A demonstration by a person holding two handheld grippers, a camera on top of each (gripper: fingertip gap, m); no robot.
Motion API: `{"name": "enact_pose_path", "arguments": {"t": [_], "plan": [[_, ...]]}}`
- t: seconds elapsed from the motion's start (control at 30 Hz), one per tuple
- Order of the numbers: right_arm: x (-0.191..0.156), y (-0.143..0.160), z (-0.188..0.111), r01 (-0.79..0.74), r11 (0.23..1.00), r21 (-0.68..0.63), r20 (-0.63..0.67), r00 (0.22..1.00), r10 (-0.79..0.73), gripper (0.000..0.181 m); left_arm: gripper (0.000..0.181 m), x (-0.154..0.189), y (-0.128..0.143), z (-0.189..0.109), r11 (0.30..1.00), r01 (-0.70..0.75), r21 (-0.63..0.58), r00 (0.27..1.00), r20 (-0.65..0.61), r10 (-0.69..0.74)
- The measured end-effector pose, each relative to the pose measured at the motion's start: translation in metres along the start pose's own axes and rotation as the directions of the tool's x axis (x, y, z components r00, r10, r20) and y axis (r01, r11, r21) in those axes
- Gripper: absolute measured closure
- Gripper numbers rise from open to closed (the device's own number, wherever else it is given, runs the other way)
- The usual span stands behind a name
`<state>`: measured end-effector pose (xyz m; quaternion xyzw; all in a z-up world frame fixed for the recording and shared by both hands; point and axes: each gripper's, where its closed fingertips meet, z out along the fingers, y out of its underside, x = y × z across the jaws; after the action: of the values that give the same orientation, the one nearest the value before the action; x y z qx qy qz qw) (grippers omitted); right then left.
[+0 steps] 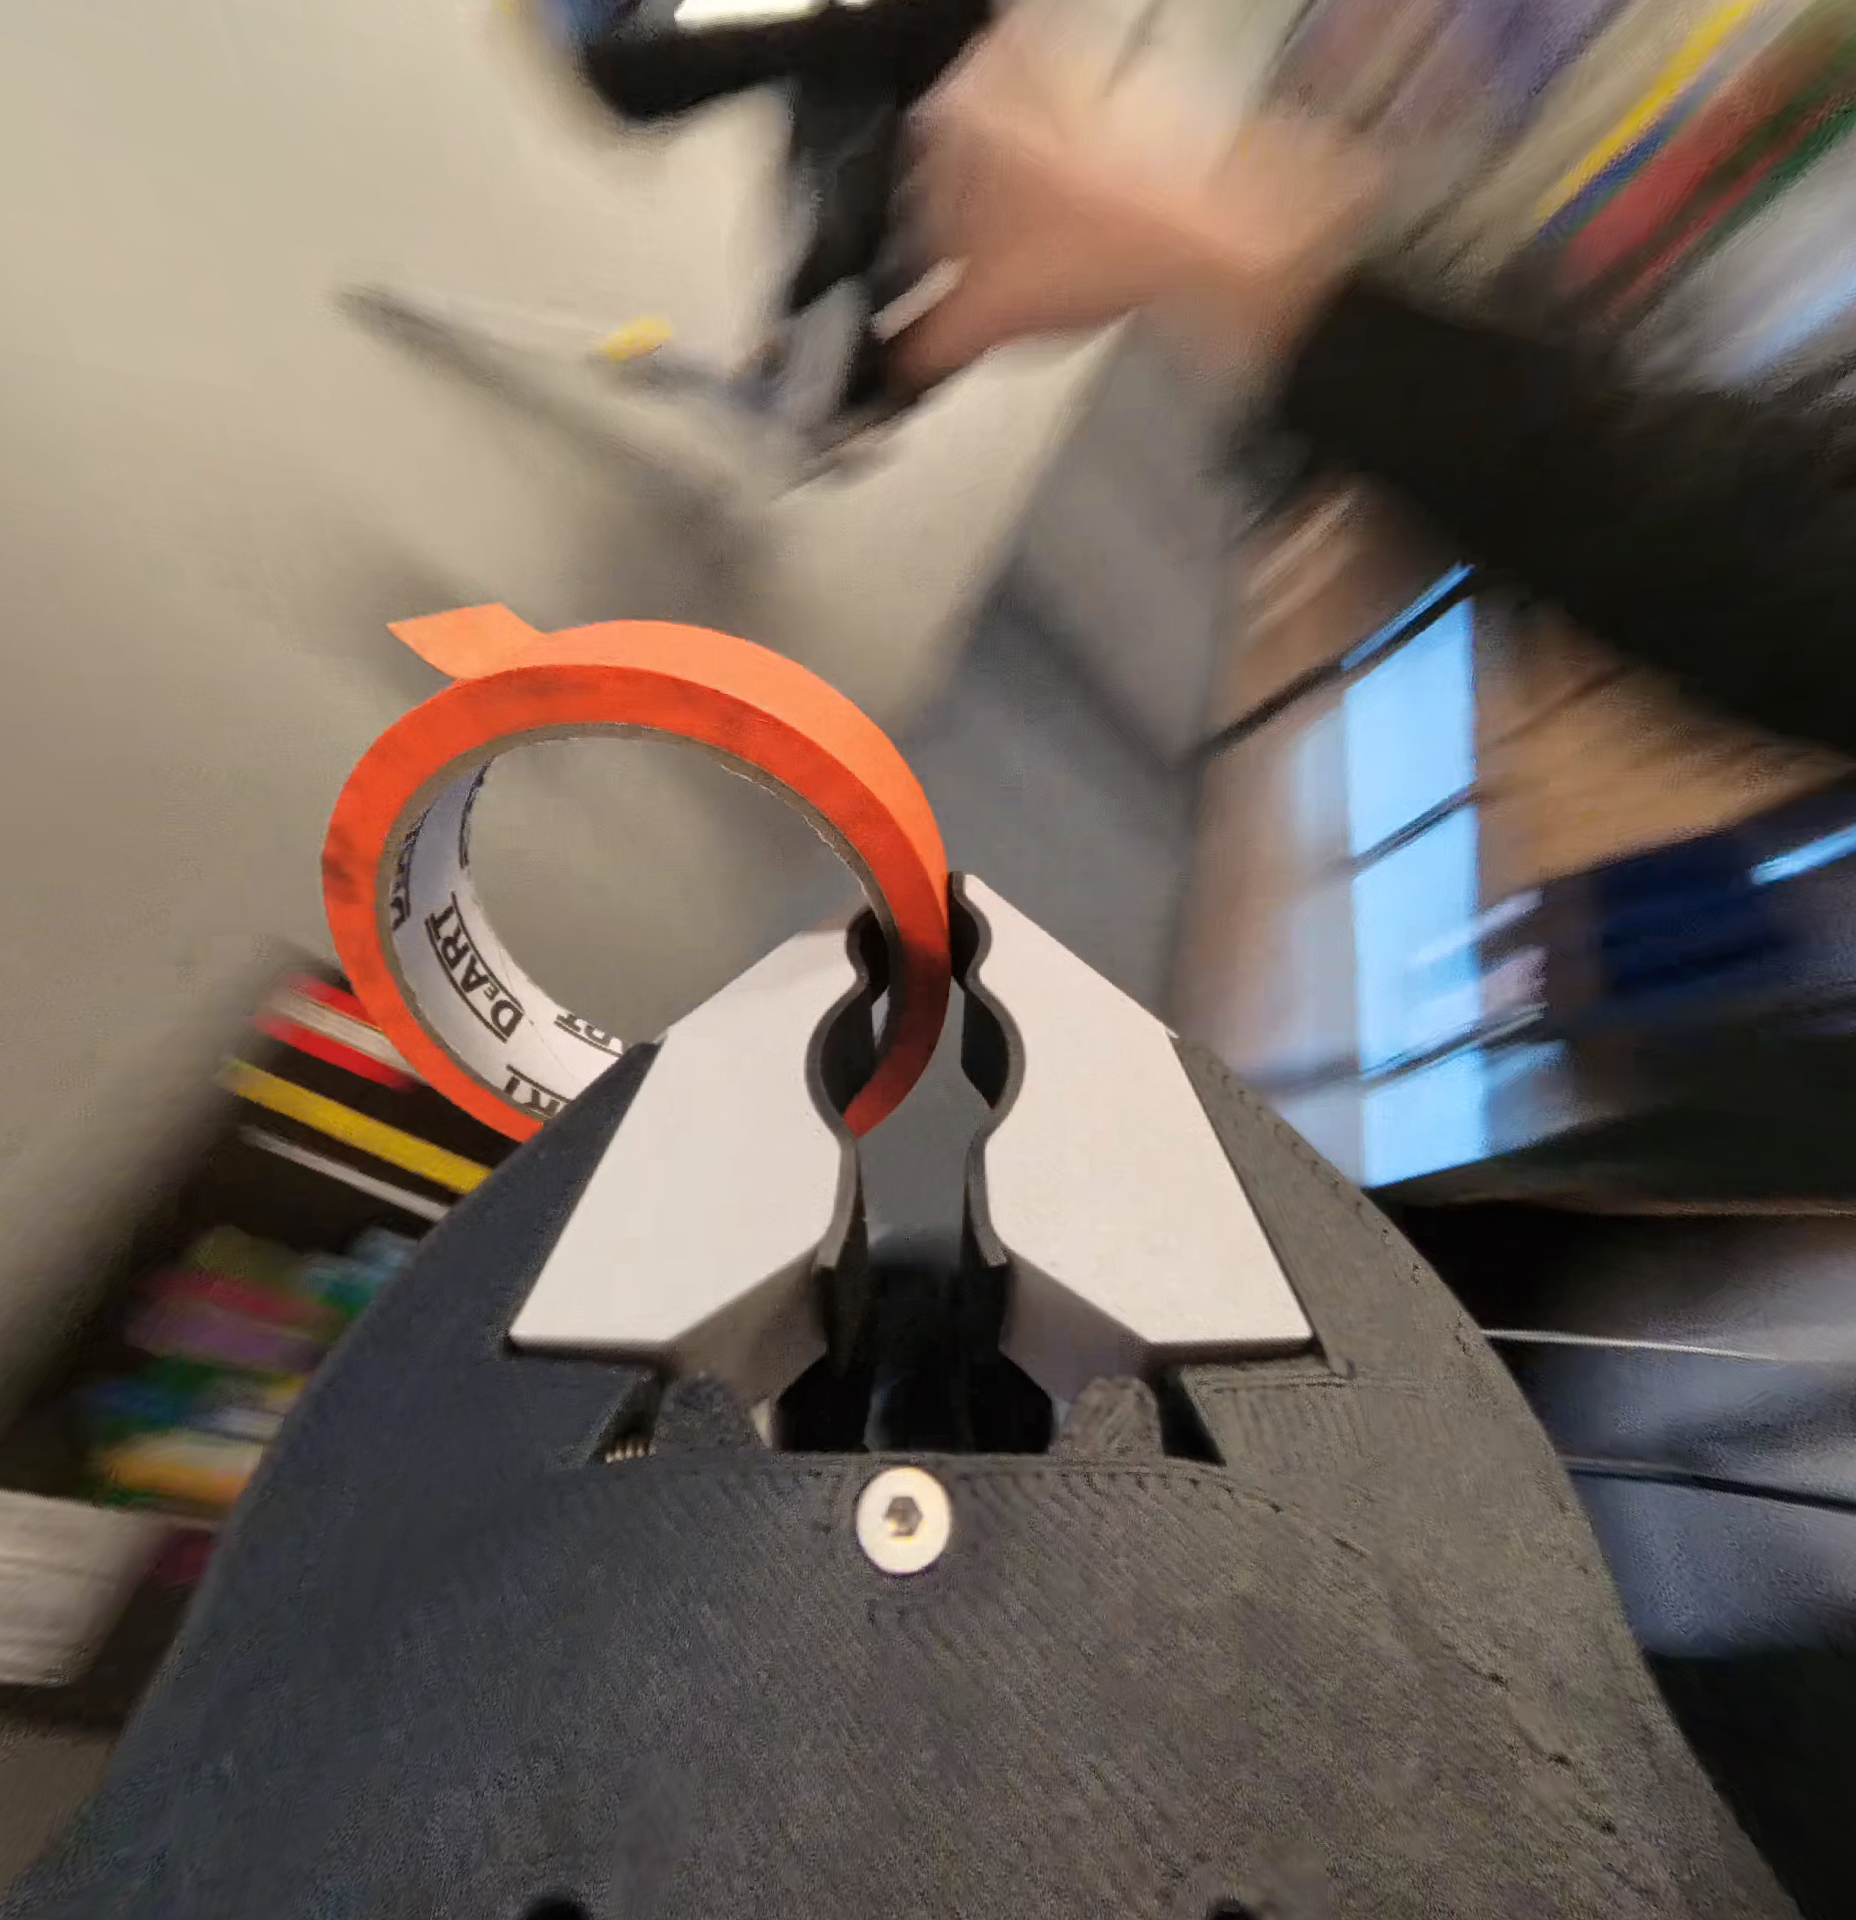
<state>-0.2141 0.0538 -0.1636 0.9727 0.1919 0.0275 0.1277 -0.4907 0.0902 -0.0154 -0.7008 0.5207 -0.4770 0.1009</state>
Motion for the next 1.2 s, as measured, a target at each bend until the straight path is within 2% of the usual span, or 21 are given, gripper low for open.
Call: {"name": "enact_pose_path", "arguments": {"t": [0.1,0.17,0.33,0.47,0.6,0.7,0.83,0.93,1.03,1.07,1.1,1.13,1.2], "plan": [[0.003,0.01,0.004,-0.01,0.999,0.032,-0.006,1.0,0.01,0.16,0.173,-0.061,-0.004,0.044,0.94,-0.16,-0.302,0.952,0.204,0.227],[0.006,0.016,0.005,-0.003,0.998,0.064,-0.005,1.0,0.003,0.16,0.173,-0.09,-0.004,0.067,0.869,-0.196,-0.454,0.918,0.227,0.325],[0.015,0.028,0.013,0.012,0.995,0.099,-0.02,1.0,-0.01,0.16,0.173,-0.12,-0.012,0.113,0.82,-0.136,-0.556,0.933,0.205,0.295],[0.019,0.03,0.018,0.048,0.993,0.112,-0.05,0.998,-0.042,0.16,0.173,-0.135,-0.018,0.123,0.749,-0.142,-0.647,0.907,0.219,0.361],[0.018,0.024,0.018,0.07,0.987,0.143,-0.046,0.997,-0.064,0.159,0.173,-0.143,-0.012,0.128,0.676,-0.145,-0.722,0.891,0.202,0.406],[0.018,0.021,0.017,0.095,0.984,0.15,-0.056,0.995,-0.087,0.159,0.173,-0.146,-0.004,0.133,0.663,-0.133,-0.737,0.901,0.189,0.391],[0.012,0.015,0.014,0.102,0.975,0.196,-0.032,0.995,-0.098,0.157,0.173,-0.148,-0.001,0.133,0.635,-0.171,-0.753,0.884,0.168,0.437],[0.005,0.009,0.008,0.104,0.963,0.25,-0.009,0.994,-0.105,0.153,0.172,-0.149,0.002,0.135,0.647,-0.162,-0.745,0.89,0.173,0.422],[-0.003,0.003,-0.002,0.1,0.941,0.322,0.015,0.994,-0.111,0.148,0.165,-0.147,-0.001,0.138,0.704,-0.161,-0.691,0.902,0.187,0.39],[-0.004,0.001,-0.005,0.103,0.932,0.347,0.02,0.993,-0.117,0.142,0.161,-0.147,-0.002,0.138,0.722,-0.156,-0.674,0.906,0.193,0.376],[-0.003,0.001,-0.009,0.101,0.924,0.368,0.012,0.994,-0.113,0.141,0.151,-0.148,-0.005,0.138,0.743,-0.149,-0.652,0.908,0.207,0.364],[-0.001,0.002,-0.013,0.092,0.914,0.394,-0.002,0.995,-0.099,0.141,0.15,-0.147,-0.009,0.137,0.767,-0.149,-0.624,0.909,0.219,0.354],[-0.006,0.002,-0.027,0.051,0.869,0.491,0.024,0.997,-0.072,0.14,0.143,-0.14,-0.025,0.132,0.84,-0.167,-0.516,0.912,0.244,0.331]]}}
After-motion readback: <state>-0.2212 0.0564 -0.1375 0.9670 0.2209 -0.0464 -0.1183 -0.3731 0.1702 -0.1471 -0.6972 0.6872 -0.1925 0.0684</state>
